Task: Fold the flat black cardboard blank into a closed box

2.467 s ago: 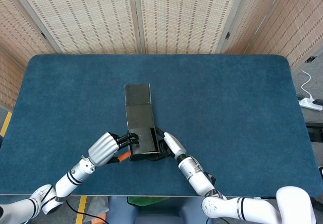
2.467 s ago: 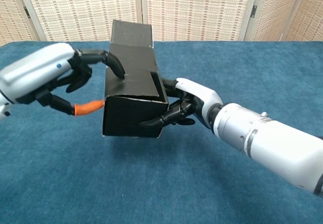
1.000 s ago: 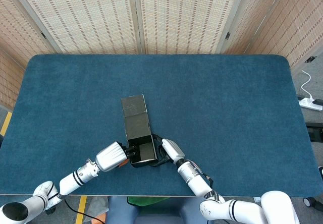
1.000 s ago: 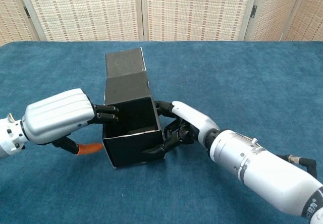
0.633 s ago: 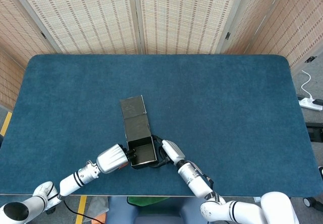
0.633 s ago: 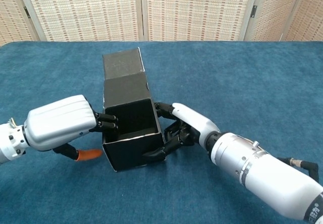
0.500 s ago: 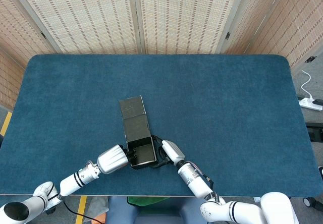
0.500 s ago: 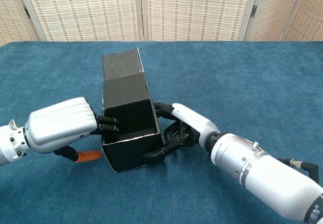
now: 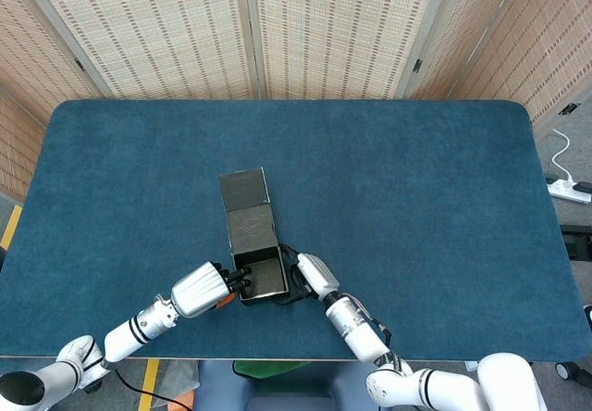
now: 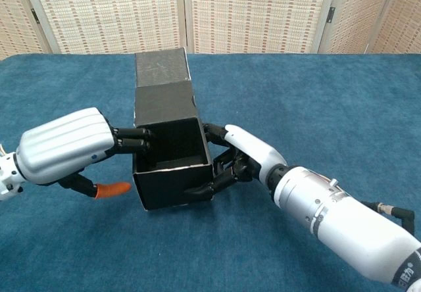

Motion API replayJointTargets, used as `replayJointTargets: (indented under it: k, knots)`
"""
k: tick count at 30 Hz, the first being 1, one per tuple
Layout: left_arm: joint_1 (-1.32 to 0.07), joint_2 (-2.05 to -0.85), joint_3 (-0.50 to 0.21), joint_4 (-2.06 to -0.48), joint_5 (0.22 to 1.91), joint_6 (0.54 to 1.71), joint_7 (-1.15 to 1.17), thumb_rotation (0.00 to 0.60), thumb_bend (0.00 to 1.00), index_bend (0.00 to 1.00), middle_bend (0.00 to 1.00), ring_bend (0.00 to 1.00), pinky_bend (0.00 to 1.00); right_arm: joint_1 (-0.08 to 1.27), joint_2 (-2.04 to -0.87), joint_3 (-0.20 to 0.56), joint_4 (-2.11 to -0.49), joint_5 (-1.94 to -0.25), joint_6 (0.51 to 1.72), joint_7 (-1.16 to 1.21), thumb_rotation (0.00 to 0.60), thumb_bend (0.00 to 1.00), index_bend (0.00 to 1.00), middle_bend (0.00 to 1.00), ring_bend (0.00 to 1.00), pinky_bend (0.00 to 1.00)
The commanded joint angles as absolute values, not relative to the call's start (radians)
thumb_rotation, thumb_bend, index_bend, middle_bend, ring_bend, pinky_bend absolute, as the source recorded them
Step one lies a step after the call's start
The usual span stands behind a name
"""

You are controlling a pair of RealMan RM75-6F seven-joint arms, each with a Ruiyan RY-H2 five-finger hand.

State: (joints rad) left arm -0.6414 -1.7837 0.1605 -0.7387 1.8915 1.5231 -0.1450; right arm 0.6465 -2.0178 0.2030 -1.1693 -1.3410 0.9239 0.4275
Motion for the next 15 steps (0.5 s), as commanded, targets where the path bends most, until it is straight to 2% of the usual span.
replayJointTargets:
  k: [1, 6, 12, 15]
  knots:
    - [-0.637, -1.755, 0.145, -0.786, 1.879, 1.544, -0.145, 0.6, 0.32, 0.36, 0.36, 0.83, 0.9, 0.653, -2.025, 0.215, -1.163, -1.334, 0.924, 0.421, 0.6, 0.19, 0.35, 0.48, 0.77, 1.0]
    - [-0.633, -1.721, 0.135, -0.843, 1.873, 1.561, -0.142, 0.6, 0.32, 0.31, 0.33, 0.82, 0.9, 0.663, -2.04, 0.234, -1.148, -1.319, 0.92, 0.411, 0.6, 0.19, 0.32, 0.42, 0.76, 1.0]
    - [-0.619, -1.622, 0.116, -1.01, 1.815, 1.542, -0.247, 0.6, 0.32, 0.28, 0.31, 0.81, 0.91, 0.688, -2.1, 0.279, -1.069, -1.273, 0.909, 0.386, 0.6, 0.12, 0.05, 0.2, 0.72, 1.0]
    - [-0.615, -1.587, 0.111, -1.073, 1.779, 1.505, -0.303, 0.6, 0.32, 0.26, 0.29, 0.81, 0.92, 0.689, -2.111, 0.276, -1.049, -1.276, 0.912, 0.387, 0.6, 0.05, 0.0, 0.09, 0.68, 1.0]
